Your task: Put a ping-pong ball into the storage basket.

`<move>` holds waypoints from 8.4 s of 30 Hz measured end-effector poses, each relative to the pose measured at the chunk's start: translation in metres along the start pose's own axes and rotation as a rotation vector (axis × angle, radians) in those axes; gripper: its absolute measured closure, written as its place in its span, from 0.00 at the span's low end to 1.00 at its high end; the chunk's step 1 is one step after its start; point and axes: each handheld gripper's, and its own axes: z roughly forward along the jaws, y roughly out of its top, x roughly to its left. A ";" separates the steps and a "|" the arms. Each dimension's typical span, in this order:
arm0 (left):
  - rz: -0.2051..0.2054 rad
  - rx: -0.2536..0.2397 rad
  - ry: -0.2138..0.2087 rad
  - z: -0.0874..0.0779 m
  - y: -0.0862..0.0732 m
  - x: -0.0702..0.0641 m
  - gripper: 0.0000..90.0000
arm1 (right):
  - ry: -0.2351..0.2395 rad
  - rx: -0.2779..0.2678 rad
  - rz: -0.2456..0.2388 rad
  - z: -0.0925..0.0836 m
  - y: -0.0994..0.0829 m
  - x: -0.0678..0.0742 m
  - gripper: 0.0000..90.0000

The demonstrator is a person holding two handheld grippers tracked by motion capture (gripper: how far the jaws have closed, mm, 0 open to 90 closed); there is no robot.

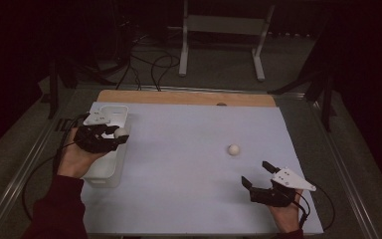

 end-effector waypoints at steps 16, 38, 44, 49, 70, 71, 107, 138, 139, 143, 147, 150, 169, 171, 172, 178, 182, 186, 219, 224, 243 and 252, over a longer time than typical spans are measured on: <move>-0.026 0.011 0.040 -0.010 -0.010 0.014 0.57 | 0.001 0.002 -0.002 0.000 0.000 0.000 0.09; -0.082 0.037 0.145 -0.016 -0.019 0.026 0.11 | 0.003 0.007 0.000 0.002 -0.001 0.001 0.09; -0.085 0.004 0.144 -0.013 -0.013 0.021 0.00 | 0.002 0.007 -0.001 0.001 -0.001 0.001 0.09; -0.078 -0.024 0.141 -0.013 -0.008 0.016 0.00 | 0.001 0.003 0.001 0.001 0.000 0.001 0.09; -0.043 -0.067 0.107 0.003 0.014 -0.008 0.00 | 0.003 -0.002 -0.001 0.000 0.000 0.000 0.09; -0.040 -0.072 0.104 0.004 0.016 -0.010 0.00 | 0.003 -0.002 -0.001 0.000 0.000 0.000 0.09; 0.049 -0.095 -0.012 0.048 0.060 -0.053 0.00 | 0.007 -0.006 0.002 -0.001 0.000 0.000 0.09; 0.108 -0.100 -0.107 0.093 0.086 -0.081 0.00 | 0.015 -0.018 0.009 -0.002 0.001 0.001 0.09; 0.111 -0.102 -0.109 0.094 0.087 -0.081 0.00 | 0.016 -0.018 0.010 -0.002 0.001 0.001 0.09; 0.117 -0.105 -0.128 0.097 0.091 -0.084 0.00 | 0.018 -0.019 0.010 -0.003 0.001 0.001 0.09; 0.125 -0.108 -0.160 0.099 0.094 -0.088 0.00 | 0.018 -0.020 0.008 -0.003 0.001 0.001 0.09; 0.141 -0.106 -0.170 0.103 0.097 -0.092 0.00 | 0.016 -0.020 0.006 -0.003 0.001 0.001 0.09; 0.172 -0.124 -0.209 0.124 0.110 -0.107 0.01 | 0.020 -0.029 0.012 -0.004 0.002 0.002 0.09; 0.172 -0.128 -0.213 0.126 0.112 -0.109 0.01 | 0.019 -0.029 0.011 -0.004 0.002 0.002 0.09; 0.172 -0.128 -0.213 0.126 0.112 -0.109 0.01 | 0.019 -0.029 0.011 -0.004 0.002 0.002 0.09; 0.187 -0.123 -0.230 0.130 0.118 -0.114 0.01 | 0.019 -0.031 0.011 -0.005 0.003 0.001 0.09; 0.191 -0.121 -0.236 0.134 0.120 -0.117 0.01 | 0.020 -0.031 0.012 -0.005 0.003 0.001 0.09; 0.195 -0.118 -0.245 0.137 0.123 -0.120 0.01 | 0.021 -0.031 0.011 -0.004 0.002 0.002 0.09; 0.211 -0.107 -0.301 0.171 0.128 -0.146 0.02 | 0.024 -0.031 0.014 -0.005 0.003 0.001 0.09; 0.214 -0.102 -0.304 0.174 0.129 -0.149 0.02 | 0.023 -0.031 0.015 -0.005 0.003 0.001 0.09; 0.208 -0.090 -0.302 0.183 0.131 -0.157 0.01 | 0.023 -0.036 0.017 -0.006 0.003 0.001 0.09; 0.206 -0.093 -0.299 0.185 0.131 -0.160 0.00 | 0.023 -0.038 0.019 -0.007 0.003 0.001 0.09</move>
